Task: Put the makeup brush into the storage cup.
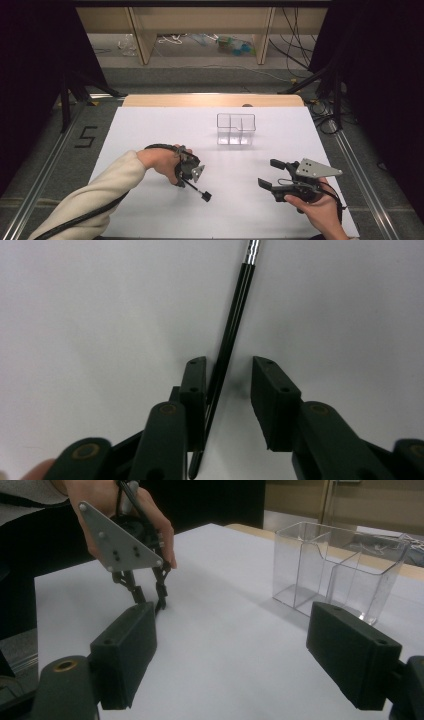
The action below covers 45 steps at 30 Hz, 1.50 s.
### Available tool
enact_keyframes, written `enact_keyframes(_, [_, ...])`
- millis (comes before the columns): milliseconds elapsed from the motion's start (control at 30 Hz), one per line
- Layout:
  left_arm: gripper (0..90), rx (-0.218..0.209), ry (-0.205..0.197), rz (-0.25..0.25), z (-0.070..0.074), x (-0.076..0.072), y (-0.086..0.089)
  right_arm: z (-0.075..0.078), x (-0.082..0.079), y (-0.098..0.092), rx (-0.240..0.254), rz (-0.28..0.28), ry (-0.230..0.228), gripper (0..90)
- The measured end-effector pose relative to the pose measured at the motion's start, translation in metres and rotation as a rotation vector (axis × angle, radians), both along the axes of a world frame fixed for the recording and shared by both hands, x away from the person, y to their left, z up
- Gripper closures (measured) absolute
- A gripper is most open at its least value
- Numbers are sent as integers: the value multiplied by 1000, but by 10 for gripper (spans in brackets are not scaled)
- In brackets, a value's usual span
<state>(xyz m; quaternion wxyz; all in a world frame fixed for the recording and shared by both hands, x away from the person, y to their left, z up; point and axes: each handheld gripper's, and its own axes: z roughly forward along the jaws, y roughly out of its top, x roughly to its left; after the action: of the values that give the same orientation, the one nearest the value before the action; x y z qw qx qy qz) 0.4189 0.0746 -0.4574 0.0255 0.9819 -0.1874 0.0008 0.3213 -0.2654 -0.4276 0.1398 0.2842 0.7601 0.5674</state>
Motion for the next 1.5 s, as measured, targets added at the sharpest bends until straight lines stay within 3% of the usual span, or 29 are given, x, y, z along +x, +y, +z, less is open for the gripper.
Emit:
enact_keyframes(200, [775, 17, -8, -13, 0, -5, -1, 0, 0, 0, 0, 1, 3, 213])
enact_keyframes(267, [804, 10, -11, -10, 0, -7, 1, -1, 1, 0, 0, 1, -18, 213])
enact_keyframes(300, [819, 6, -13, -7, 0, -8, 1, 0, 0, 0, 2, -2, 6, 213])
enact_keyframes(367, [840, 13, -22, -9, 0, -10, 1, 0, 0, 1, 3, 1, 12, 213])
enact_keyframes(400, [849, 13, -25, -4, 0, -10, 1, -1, 2, 0, 1, 5, -20, 213])
enact_keyframes(433, [851, 12, -30, 2, 0, -11, 1, -1, 0, 1, 6, 2, 2, 213])
enact_keyframes(533, [854, 14, -34, 8, 0, -12, 1, -1, 0, 0, 3, -1, 8, 213])
enact_keyframes(600, [856, 8, -35, 12, 0, -12, 2, -2, 1, 1, 28, 3, -2, 213])
enact_keyframes(633, [856, 7, -34, 12, 0, -12, 2, 0, 0, -2, -15, -5, 17, 213])
enact_keyframes(767, [857, -3, -35, 21, 0, -12, 4, 0, 0, -2, -16, -6, 13, 213])
enact_keyframes(933, [856, -55, -26, 57, 1, -15, 8, 0, 0, -2, -18, -7, 15, 213])
enact_keyframes(1033, [856, -76, -38, 58, 5, -16, 11, -2, 2, 0, 16, 3, 5, 213])
enact_keyframes(1100, [856, -74, -37, 56, 6, -16, 13, -3, 3, 1, 17, 0, -25, 213])
enact_keyframes(1167, [856, -73, -35, 57, 4, -16, 14, -3, 3, 1, 15, 0, -24, 213])
enact_keyframes(1233, [856, -73, -36, 58, 3, -15, 14, -2, 2, 1, 12, 1, 9, 213])
enact_keyframes(1267, [856, -75, -33, 57, 2, -14, 13, -2, 3, 0, 9, 2, -18, 213])
enact_keyframes(1500, [856, -96, -28, 49, 6, -15, 10, -3, 3, 0, 7, -4, -17, 213])
